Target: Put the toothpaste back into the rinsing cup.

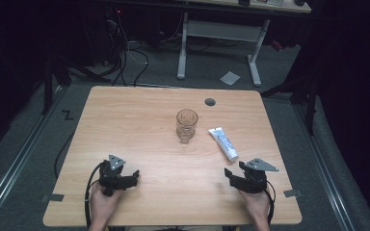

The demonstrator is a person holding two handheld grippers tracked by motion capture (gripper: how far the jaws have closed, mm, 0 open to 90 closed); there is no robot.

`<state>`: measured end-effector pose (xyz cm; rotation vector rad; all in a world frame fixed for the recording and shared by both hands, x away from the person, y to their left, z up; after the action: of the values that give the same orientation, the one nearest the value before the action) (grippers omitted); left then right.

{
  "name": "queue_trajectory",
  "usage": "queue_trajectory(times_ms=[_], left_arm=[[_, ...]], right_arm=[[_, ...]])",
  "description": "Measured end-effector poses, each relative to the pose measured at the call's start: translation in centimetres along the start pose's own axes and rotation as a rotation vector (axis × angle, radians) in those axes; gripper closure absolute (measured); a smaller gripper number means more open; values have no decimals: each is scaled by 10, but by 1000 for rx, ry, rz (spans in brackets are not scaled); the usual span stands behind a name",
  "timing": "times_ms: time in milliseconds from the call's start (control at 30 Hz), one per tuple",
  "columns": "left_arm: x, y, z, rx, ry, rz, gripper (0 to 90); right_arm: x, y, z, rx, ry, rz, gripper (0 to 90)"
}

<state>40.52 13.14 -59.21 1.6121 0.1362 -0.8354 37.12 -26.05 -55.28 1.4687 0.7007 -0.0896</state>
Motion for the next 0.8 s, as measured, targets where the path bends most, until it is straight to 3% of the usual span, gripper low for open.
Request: queue_trajectory(times_ms=[267, 533, 800], left_arm=[[0, 0, 0, 1, 0, -1, 143], [0, 0, 0, 1, 0, -1, 143], [0, 0, 0, 1, 0, -1, 143]], right_arm=[[3, 12, 9, 15, -27, 20, 341], [9, 25, 15, 63, -2, 34, 390], [18, 34, 15, 51, 12, 21, 395]])
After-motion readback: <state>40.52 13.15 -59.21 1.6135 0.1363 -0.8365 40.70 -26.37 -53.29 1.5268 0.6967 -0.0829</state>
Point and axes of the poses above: each handheld gripper's, and its own axes: x roughly forward along the jaws, y roughly out of its top, z roughly to its right, the point moved 8 cm from there along x, roughly forward along the jaws, and after that the axes turned 8 degrees about z, right-handed, at the moved point
